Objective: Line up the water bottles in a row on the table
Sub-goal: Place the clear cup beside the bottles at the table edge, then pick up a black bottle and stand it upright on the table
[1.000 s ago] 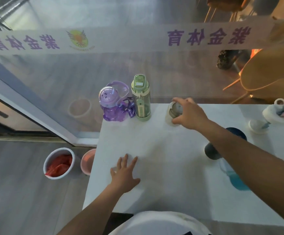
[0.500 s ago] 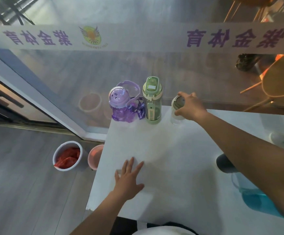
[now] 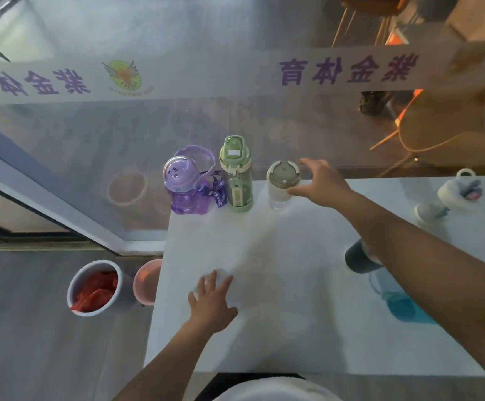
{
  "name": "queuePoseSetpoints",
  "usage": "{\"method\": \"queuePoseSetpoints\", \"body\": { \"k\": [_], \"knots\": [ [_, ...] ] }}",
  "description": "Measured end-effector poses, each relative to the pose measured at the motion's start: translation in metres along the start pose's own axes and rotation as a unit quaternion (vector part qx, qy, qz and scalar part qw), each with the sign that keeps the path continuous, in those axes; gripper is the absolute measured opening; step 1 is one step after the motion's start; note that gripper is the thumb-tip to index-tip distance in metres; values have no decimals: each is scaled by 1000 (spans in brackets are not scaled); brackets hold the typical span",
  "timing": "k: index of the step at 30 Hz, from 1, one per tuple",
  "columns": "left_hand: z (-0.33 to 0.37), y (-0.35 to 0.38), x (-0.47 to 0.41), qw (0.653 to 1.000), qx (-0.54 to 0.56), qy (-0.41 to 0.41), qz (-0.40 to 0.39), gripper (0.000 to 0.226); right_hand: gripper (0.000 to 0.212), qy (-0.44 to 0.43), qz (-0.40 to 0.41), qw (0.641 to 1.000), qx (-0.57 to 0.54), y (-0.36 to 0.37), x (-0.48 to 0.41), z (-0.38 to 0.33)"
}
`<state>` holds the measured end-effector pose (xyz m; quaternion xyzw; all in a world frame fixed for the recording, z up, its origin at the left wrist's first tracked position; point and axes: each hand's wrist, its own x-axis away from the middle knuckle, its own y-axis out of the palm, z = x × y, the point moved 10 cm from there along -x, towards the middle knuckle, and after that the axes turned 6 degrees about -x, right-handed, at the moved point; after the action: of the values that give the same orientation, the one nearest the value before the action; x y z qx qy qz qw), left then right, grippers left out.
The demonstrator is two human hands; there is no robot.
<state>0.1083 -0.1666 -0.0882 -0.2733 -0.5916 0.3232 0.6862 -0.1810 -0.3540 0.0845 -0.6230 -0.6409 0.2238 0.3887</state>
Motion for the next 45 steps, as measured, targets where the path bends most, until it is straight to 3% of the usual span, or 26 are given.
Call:
{"method": "queuePoseSetpoints", "body": {
  "k": [5,11,14,19,26,31,45],
  "knots": [
    [41,-2,-8,998,-13,66,-10,72,59,65,-12,996,60,-46,67,57],
    [105,15,0,984,-48,170,-14,73,94,131,-50,984,109,-49,143,109],
    [117,22,1,982,-48,182,7,74,93,121,-16,986,109,-46,158,117],
    [122,32,3,983,-42,180,16,75,76,86,29,989,119,-48,152,112],
    [122,35,2,986,-66,155,-10,75,71,91,-11,991,101,-60,111,103],
    [126,34,1,991,-52,119,-19,76,65,9,-7,996,92,-86,58,65],
    [130,42,3,998,-47,40,-14,83,70,-48,-4,996,70,-55,-27,56]
  ]
}}
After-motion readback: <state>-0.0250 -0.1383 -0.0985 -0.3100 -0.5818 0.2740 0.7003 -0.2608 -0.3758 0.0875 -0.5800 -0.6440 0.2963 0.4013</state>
